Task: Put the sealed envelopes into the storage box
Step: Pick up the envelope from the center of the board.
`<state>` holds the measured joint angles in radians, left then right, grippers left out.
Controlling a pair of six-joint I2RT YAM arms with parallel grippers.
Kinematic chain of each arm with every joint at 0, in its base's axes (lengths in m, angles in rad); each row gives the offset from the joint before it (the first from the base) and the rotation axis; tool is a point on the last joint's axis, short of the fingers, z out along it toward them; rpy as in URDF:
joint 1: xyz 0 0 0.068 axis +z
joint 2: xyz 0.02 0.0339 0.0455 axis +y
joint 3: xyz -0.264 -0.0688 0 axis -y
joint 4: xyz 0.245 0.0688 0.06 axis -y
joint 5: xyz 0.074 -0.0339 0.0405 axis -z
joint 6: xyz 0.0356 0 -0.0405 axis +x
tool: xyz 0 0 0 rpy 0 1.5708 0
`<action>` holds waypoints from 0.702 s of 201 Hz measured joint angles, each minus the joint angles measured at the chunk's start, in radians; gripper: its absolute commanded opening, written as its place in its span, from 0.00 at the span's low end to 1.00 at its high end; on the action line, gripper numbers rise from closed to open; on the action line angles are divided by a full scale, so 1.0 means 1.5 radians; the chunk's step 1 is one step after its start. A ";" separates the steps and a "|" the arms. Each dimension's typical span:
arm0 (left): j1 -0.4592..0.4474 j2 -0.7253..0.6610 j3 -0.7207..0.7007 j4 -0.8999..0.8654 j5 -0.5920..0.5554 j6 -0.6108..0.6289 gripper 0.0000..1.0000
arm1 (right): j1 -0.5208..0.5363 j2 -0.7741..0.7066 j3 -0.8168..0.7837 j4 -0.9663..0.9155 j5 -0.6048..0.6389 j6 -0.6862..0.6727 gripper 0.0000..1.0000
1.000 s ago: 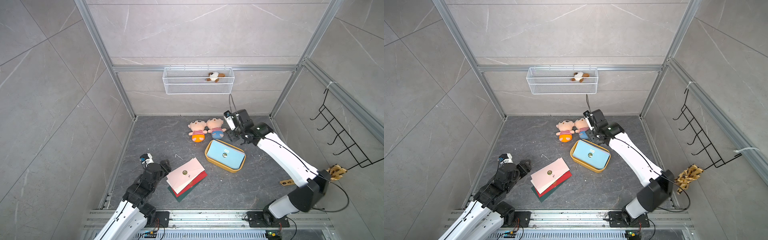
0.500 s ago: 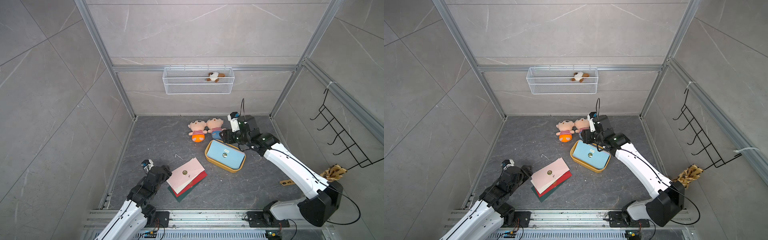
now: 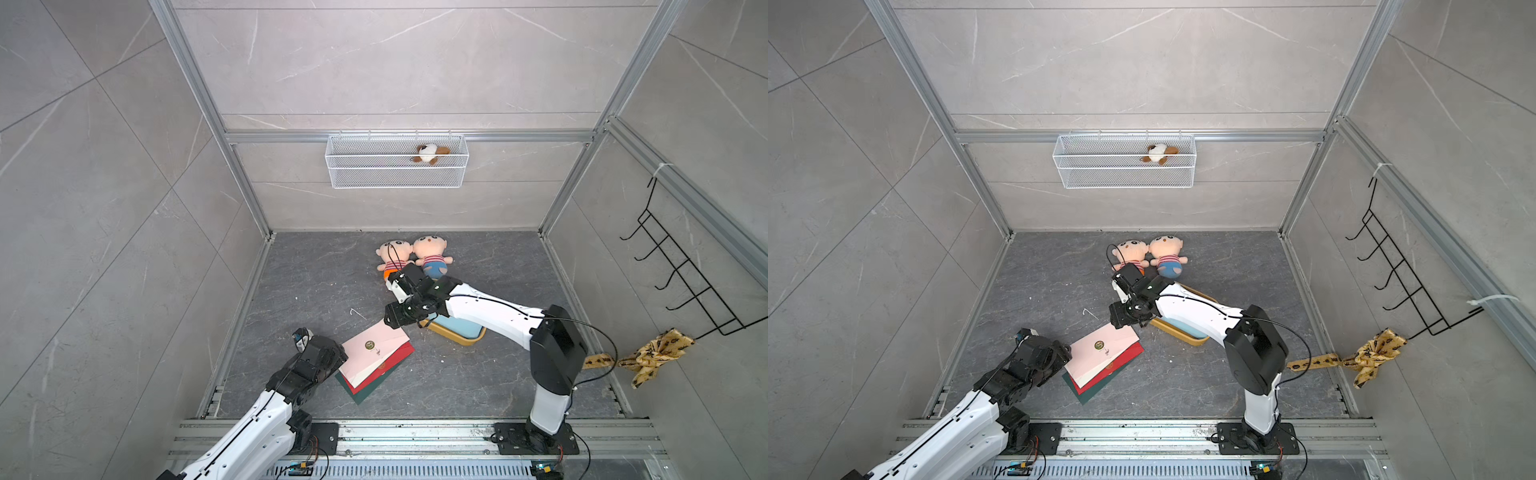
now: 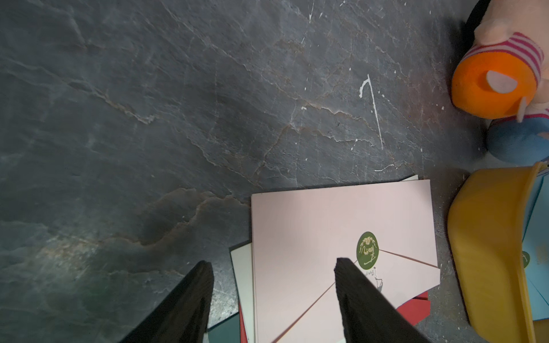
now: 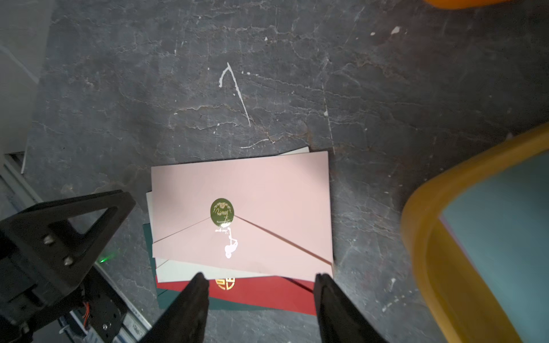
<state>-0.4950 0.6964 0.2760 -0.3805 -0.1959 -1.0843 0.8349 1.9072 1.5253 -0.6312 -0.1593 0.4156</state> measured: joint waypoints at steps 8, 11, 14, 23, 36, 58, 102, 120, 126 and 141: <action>0.000 0.003 -0.003 0.005 0.004 -0.001 0.69 | 0.003 0.022 0.021 -0.013 0.017 0.000 0.62; 0.000 0.004 -0.005 0.007 0.006 -0.001 0.69 | 0.004 0.029 0.028 -0.018 0.024 0.001 0.62; 0.000 0.004 -0.006 0.008 0.008 -0.001 0.69 | 0.004 0.036 0.035 -0.024 0.029 0.001 0.62; 0.000 0.005 -0.009 0.011 0.011 -0.001 0.69 | 0.005 0.054 0.054 -0.036 0.049 0.001 0.63; 0.000 0.006 -0.012 0.014 0.014 -0.001 0.69 | 0.005 0.077 0.077 -0.055 0.076 0.000 0.63; 0.000 0.006 -0.015 0.016 0.016 -0.001 0.69 | 0.005 0.109 0.107 -0.080 0.100 0.001 0.65; 0.000 0.006 -0.016 0.020 0.016 -0.001 0.69 | 0.005 0.162 0.131 -0.103 0.106 0.006 0.66; 0.000 0.006 -0.016 0.020 0.017 -0.001 0.69 | 0.005 0.180 0.131 -0.104 0.092 0.010 0.66; 0.000 0.006 -0.016 0.020 0.018 -0.001 0.69 | 0.005 0.185 0.131 -0.104 0.088 0.011 0.66; 0.000 0.005 -0.016 0.020 0.018 -0.001 0.69 | 0.005 0.193 0.131 -0.106 0.078 0.014 0.66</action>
<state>-0.4950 0.7040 0.2516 -0.3511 -0.1684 -1.0855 0.8425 2.1963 1.7222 -0.7895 -0.0422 0.4362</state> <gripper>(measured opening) 0.689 0.660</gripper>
